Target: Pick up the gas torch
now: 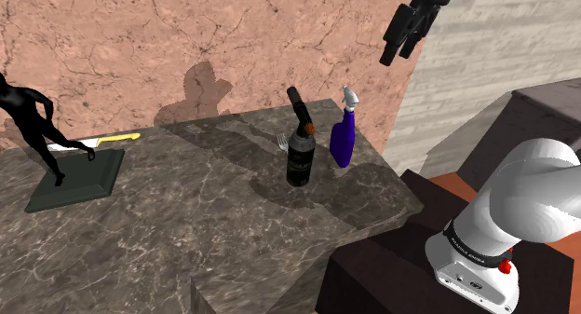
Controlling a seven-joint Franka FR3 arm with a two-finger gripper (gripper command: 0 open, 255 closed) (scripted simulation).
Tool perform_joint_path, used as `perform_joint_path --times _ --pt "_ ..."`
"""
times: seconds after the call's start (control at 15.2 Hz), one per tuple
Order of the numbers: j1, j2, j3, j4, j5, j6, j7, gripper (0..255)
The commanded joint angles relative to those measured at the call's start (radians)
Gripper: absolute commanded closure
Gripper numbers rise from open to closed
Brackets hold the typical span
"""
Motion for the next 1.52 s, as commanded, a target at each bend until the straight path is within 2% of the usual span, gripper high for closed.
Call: perform_joint_path --times 0.0,0.59,1.06,1.12,1.45 --pt "0.000 0.000 0.000 0.000 0.000 0.000 0.000 0" --pt "-0.053 0.244 0.241 0.081 0.065 0.111 0.404 0" --pt "-0.103 0.518 0.401 0.238 0.031 0.171 0.729 0" --pt "-0.106 0.543 0.411 0.254 0.024 0.174 0.757 0" --pt "-0.103 0.544 0.415 0.188 0.026 0.242 0.755 0"
